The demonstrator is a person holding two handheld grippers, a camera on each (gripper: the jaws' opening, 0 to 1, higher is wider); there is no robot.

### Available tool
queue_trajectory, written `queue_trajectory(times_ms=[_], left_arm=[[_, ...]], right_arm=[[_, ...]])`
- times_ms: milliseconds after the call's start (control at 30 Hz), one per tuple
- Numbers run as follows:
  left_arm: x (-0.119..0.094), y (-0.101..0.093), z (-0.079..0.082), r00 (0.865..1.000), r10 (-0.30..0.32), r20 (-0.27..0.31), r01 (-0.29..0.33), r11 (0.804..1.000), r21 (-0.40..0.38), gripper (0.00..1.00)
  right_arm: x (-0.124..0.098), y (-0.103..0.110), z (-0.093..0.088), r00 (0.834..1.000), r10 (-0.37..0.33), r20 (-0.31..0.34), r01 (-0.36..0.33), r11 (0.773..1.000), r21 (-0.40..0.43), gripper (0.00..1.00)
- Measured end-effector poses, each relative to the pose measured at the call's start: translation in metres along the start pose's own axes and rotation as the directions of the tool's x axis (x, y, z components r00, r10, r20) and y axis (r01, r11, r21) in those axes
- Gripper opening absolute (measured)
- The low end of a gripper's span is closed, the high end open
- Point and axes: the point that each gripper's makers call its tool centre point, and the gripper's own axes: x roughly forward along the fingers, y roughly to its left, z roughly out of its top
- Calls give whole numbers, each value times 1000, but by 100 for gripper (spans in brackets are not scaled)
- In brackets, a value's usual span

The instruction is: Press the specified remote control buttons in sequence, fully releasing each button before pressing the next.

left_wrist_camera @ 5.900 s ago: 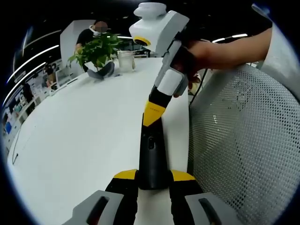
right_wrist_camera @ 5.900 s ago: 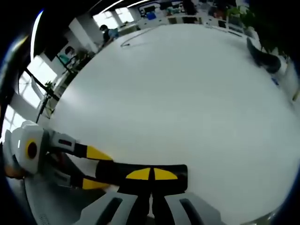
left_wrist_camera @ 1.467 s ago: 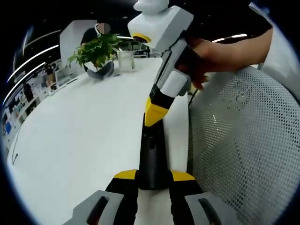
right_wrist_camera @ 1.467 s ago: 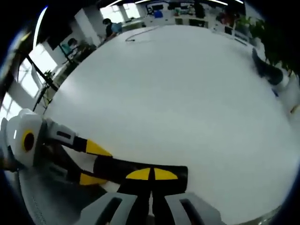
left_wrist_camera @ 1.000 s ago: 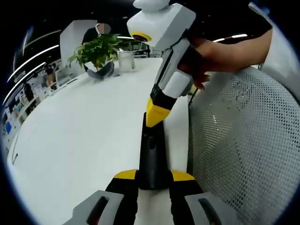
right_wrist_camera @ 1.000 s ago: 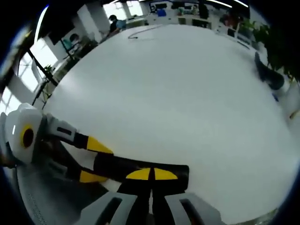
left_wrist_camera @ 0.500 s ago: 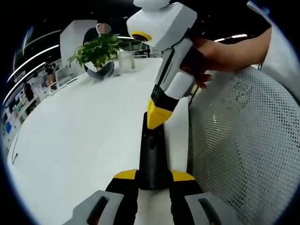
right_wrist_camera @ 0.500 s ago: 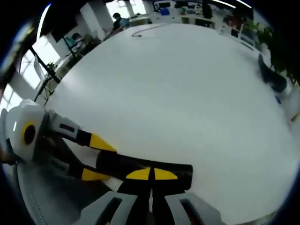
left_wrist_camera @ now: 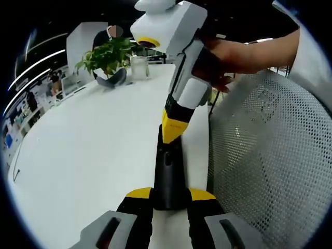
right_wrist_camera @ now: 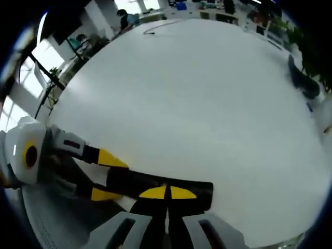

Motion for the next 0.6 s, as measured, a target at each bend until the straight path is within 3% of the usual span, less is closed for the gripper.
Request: queue_trajectory(times_ms=[333,600], left_arm=[[0,-1,0,1000,0,-1,0,1000,3,24],[0,-2,1,1000,1,-5,-1,1000,5,24]], right_arm=[[-2,1,-3,999,-13,48,14,1000,-27,0],[-2,0,-1,998,-6,64,6,1000,0,0]])
